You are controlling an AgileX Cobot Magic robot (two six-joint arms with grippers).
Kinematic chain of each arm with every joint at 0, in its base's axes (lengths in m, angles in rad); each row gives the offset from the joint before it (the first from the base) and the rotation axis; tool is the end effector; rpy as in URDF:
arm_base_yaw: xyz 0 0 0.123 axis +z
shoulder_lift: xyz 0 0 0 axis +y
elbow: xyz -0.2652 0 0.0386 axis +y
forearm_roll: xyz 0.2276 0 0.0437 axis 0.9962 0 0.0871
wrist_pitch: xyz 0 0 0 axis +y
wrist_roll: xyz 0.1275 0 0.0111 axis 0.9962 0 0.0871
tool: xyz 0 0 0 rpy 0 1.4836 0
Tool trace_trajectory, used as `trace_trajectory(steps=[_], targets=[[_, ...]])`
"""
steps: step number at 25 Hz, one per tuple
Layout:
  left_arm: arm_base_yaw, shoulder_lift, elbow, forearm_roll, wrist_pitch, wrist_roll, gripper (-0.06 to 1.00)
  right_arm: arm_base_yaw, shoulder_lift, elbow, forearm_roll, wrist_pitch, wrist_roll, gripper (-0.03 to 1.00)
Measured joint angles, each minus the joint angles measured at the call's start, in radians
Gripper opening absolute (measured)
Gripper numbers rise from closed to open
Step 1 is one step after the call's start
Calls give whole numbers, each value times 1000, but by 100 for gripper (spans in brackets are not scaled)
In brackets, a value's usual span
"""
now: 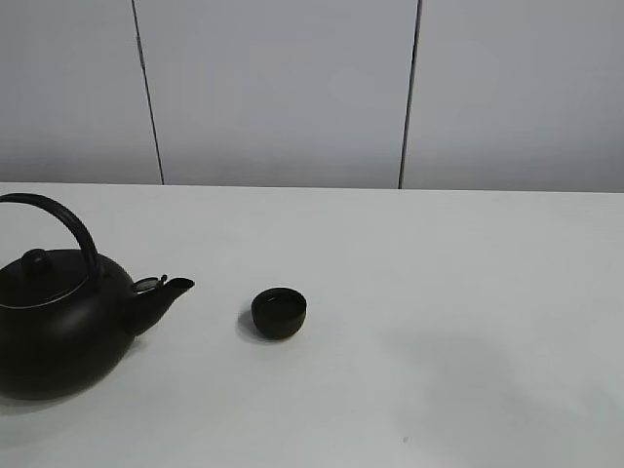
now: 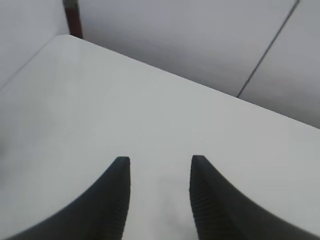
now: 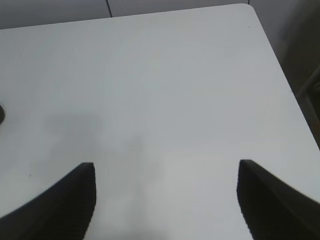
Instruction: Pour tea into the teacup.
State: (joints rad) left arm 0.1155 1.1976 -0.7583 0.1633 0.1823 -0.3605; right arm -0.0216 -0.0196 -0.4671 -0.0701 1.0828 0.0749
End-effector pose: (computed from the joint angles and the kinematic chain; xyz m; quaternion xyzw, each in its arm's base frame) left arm 0.2718 0.0353 0.2618 -0.1435 0.8561 -0.0081 0.4964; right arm 0.0262 -0.0085 0.2393 0.0431 0.8607 -0.0215 0.5068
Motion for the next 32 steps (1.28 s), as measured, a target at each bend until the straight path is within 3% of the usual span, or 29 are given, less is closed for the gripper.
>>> trace_trajectory(steps=[8, 11, 16, 21, 24, 29, 32], targets=[[301, -28, -19, -4, 89, 121, 29, 0, 0, 0, 0, -1, 0, 53], [341, -74, -21, -15, 140, 136, 29, 0, 0, 0, 0, -2, 0, 53], [303, -274, -67, -69, 278, 150, 29, 0, 0, 0, 0, -1, 0, 53], [158, -558, -160, -103, 490, 192, 29, 0, 0, 0, 0, -1, 0, 53], [97, -751, -205, -163, 625, 262, 29, 0, 0, 0, 0, -1, 0, 53], [88, -1027, -217, -222, 942, 428, 29, 0, 0, 0, 0, -1, 0, 53], [88, -1158, -219, -235, 1077, 511, 29, 0, 0, 0, 0, -1, 0, 53]])
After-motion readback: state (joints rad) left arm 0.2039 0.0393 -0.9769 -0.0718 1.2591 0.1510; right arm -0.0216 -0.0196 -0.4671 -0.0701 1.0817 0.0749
